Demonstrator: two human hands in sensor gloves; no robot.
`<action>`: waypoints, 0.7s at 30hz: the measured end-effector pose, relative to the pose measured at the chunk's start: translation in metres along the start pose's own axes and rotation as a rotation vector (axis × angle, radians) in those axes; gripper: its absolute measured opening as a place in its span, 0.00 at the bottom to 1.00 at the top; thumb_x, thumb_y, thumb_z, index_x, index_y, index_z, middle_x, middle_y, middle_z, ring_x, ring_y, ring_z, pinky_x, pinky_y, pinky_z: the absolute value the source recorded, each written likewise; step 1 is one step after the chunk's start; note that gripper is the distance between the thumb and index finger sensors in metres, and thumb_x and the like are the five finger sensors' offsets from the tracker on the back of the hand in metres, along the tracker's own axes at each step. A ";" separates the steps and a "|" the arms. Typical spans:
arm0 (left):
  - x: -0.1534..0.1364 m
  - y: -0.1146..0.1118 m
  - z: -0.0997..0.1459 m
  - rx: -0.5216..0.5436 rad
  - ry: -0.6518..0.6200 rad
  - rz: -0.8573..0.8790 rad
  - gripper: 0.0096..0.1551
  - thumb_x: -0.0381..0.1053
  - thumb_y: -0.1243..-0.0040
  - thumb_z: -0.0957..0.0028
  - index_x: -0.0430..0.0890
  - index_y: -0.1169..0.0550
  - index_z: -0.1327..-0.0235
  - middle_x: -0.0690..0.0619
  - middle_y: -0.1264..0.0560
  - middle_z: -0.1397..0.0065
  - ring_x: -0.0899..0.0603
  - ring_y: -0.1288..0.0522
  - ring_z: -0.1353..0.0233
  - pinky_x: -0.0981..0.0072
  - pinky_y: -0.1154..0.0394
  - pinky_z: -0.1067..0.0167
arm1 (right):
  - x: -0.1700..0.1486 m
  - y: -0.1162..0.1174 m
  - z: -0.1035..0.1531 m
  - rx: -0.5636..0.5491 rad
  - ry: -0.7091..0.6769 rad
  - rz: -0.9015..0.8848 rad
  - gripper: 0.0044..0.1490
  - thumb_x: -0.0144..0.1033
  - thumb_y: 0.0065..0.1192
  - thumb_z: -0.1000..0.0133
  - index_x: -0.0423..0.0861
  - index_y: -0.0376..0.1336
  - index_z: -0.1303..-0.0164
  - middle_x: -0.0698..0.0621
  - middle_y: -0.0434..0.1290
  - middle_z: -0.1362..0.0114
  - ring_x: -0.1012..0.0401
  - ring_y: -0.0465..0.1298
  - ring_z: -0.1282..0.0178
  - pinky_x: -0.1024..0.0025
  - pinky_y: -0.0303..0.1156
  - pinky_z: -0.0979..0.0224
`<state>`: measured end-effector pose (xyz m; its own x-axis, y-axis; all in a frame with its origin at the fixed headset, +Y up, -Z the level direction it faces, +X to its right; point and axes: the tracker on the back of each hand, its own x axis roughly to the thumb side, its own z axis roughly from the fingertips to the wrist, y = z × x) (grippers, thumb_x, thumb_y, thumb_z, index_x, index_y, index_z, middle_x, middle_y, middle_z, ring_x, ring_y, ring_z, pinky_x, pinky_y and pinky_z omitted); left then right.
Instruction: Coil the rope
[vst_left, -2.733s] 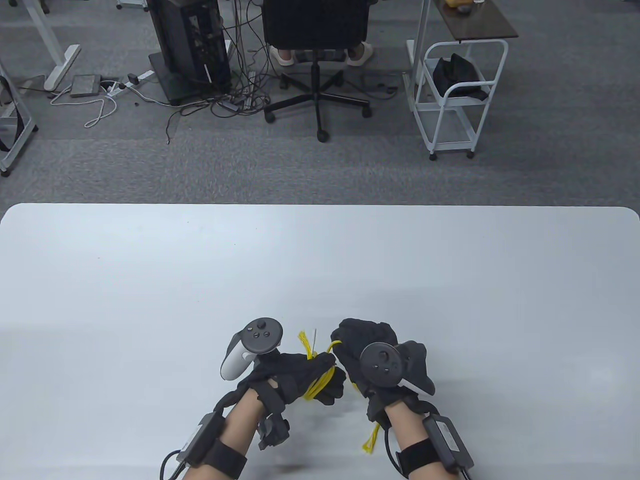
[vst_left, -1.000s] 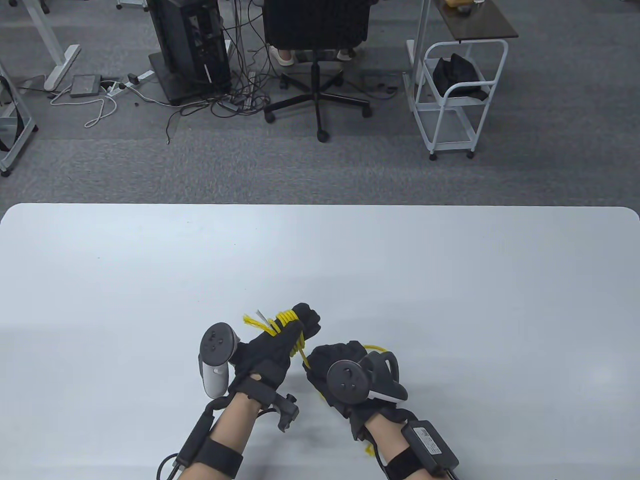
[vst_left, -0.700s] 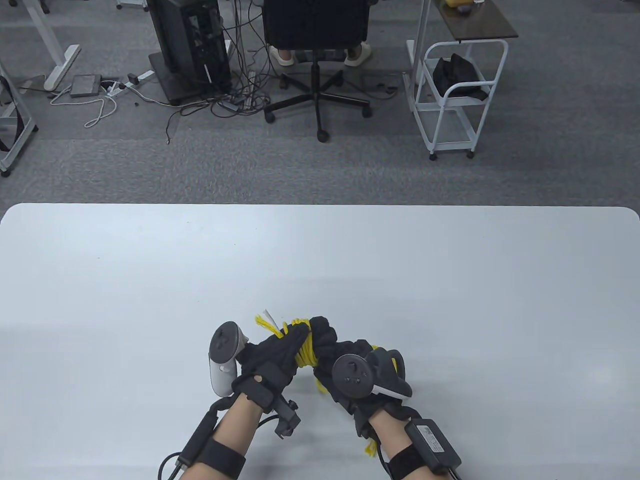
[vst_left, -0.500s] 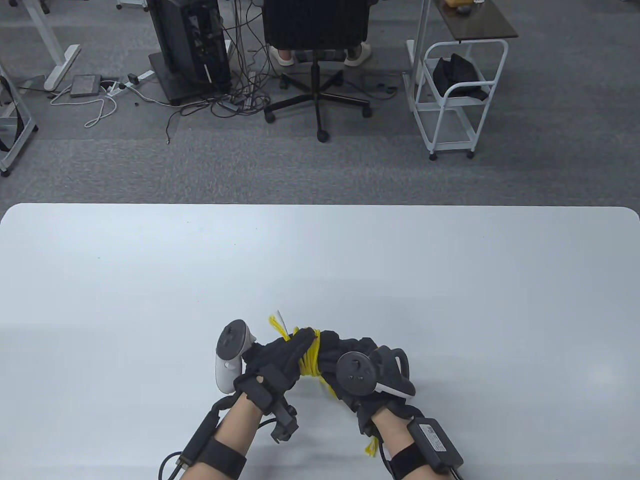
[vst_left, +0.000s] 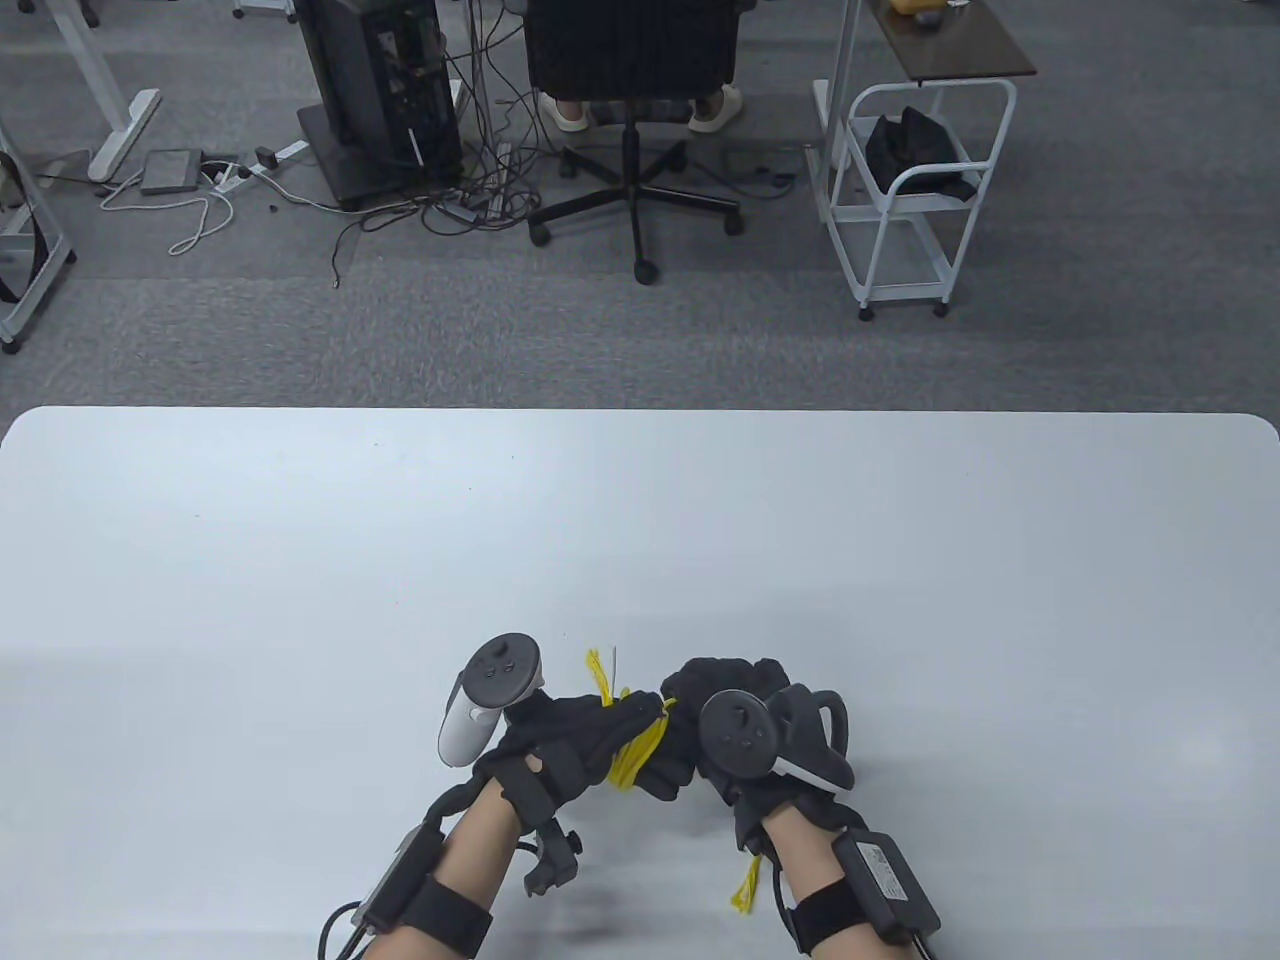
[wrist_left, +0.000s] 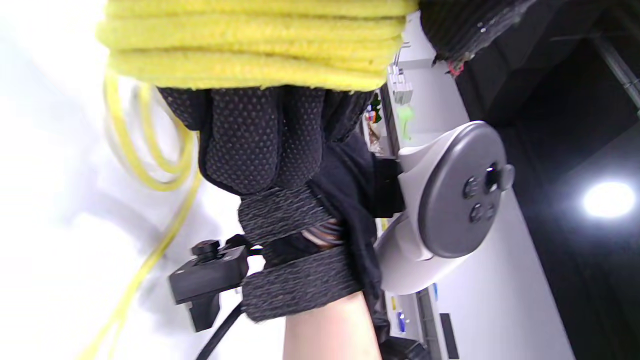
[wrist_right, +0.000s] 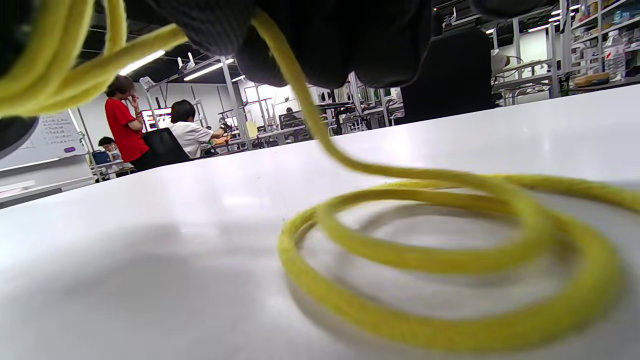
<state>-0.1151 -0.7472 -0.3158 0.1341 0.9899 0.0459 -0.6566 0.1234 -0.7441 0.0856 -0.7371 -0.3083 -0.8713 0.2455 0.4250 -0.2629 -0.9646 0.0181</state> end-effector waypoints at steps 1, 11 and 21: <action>0.000 0.000 0.000 -0.011 0.012 -0.011 0.36 0.66 0.58 0.35 0.46 0.14 0.39 0.42 0.11 0.42 0.42 0.12 0.46 0.59 0.22 0.42 | 0.000 0.000 0.000 -0.004 0.003 0.000 0.26 0.44 0.56 0.37 0.47 0.63 0.31 0.40 0.66 0.23 0.39 0.69 0.27 0.27 0.55 0.27; -0.005 -0.004 -0.002 -0.075 0.160 -0.108 0.38 0.65 0.60 0.34 0.44 0.15 0.37 0.40 0.12 0.40 0.40 0.12 0.44 0.57 0.23 0.40 | -0.002 -0.005 0.001 -0.056 0.016 0.009 0.25 0.44 0.56 0.37 0.47 0.63 0.32 0.40 0.66 0.23 0.39 0.68 0.27 0.27 0.55 0.27; -0.010 0.007 0.007 0.152 0.207 -0.145 0.44 0.66 0.68 0.36 0.40 0.22 0.27 0.35 0.19 0.30 0.36 0.18 0.36 0.53 0.28 0.35 | 0.022 -0.010 0.005 -0.155 -0.064 -0.138 0.25 0.43 0.56 0.37 0.46 0.63 0.32 0.40 0.66 0.24 0.40 0.69 0.28 0.28 0.56 0.27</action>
<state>-0.1258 -0.7555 -0.3165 0.3733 0.9277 -0.0045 -0.7208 0.2870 -0.6309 0.0714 -0.7225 -0.2951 -0.7960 0.3626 0.4847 -0.4424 -0.8950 -0.0571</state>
